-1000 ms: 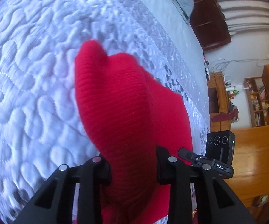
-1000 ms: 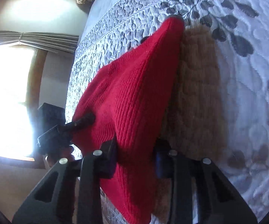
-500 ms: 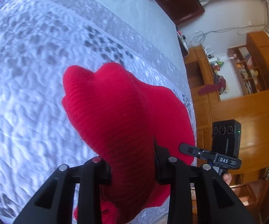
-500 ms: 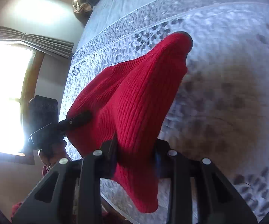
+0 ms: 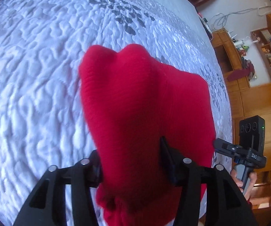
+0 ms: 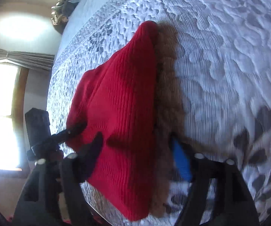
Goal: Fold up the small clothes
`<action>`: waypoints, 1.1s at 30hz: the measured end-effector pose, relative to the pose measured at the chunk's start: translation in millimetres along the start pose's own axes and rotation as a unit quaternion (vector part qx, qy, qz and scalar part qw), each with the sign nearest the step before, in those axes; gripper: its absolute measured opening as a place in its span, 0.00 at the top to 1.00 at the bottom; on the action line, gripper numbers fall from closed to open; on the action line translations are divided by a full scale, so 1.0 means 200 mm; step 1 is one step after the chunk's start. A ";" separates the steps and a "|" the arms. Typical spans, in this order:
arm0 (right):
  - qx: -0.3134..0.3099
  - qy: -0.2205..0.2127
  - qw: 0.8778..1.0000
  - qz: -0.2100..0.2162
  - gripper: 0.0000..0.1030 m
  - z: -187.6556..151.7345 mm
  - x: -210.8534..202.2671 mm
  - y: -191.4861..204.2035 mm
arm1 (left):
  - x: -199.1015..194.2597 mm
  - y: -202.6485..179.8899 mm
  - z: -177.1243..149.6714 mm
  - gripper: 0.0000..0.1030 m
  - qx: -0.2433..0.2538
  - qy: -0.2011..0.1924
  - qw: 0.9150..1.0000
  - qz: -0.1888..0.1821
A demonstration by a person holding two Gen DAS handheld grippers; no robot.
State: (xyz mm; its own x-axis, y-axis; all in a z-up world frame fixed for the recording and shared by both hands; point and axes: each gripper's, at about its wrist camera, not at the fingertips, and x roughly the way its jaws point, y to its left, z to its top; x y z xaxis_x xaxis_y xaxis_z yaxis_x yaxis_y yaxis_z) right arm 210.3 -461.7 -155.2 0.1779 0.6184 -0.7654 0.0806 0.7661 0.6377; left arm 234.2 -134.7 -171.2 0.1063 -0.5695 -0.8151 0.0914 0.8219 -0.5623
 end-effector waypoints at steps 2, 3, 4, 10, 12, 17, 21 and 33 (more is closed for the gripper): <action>-0.007 0.006 1.000 0.003 0.27 -0.10 -0.02 -0.01 | -0.05 0.01 -0.08 0.39 0.006 0.006 1.000 -0.008; -0.009 0.011 1.000 0.005 0.26 -0.17 -0.03 -0.01 | -0.07 0.01 -0.12 0.37 0.007 0.010 1.000 -0.012; -0.011 0.017 1.000 0.009 0.26 -0.22 -0.04 -0.03 | -0.07 0.02 -0.17 0.35 0.006 0.015 1.000 -0.016; -0.028 0.042 0.999 0.013 0.56 -0.43 0.06 0.01 | -0.02 0.02 -0.33 0.57 -0.002 0.014 1.000 -0.015; -0.004 0.062 0.997 0.034 0.83 -0.45 0.06 0.01 | -0.02 0.01 -0.36 0.71 -0.019 0.030 0.999 -0.024; -0.012 0.043 0.999 0.031 0.85 -0.44 -0.08 0.06 | -0.10 -0.04 -0.42 0.78 -0.004 0.021 1.000 -0.015; -0.010 0.061 0.997 -0.038 0.84 -0.44 0.00 0.02 | -0.02 -0.02 -0.45 0.77 0.006 0.034 0.999 0.017; -0.017 -0.014 0.997 -0.068 0.37 -0.60 -0.11 -0.04 | -0.08 -0.16 -0.51 0.51 0.063 -0.001 0.993 0.099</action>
State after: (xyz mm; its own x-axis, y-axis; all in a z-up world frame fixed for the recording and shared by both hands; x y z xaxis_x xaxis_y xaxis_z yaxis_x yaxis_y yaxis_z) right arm 87.0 -460.5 -153.6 0.1947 0.5037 -0.8417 0.0725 0.8483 0.5245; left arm 129.4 -150.9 -154.7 0.1368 -0.3971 -0.9075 0.1911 0.9095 -0.3691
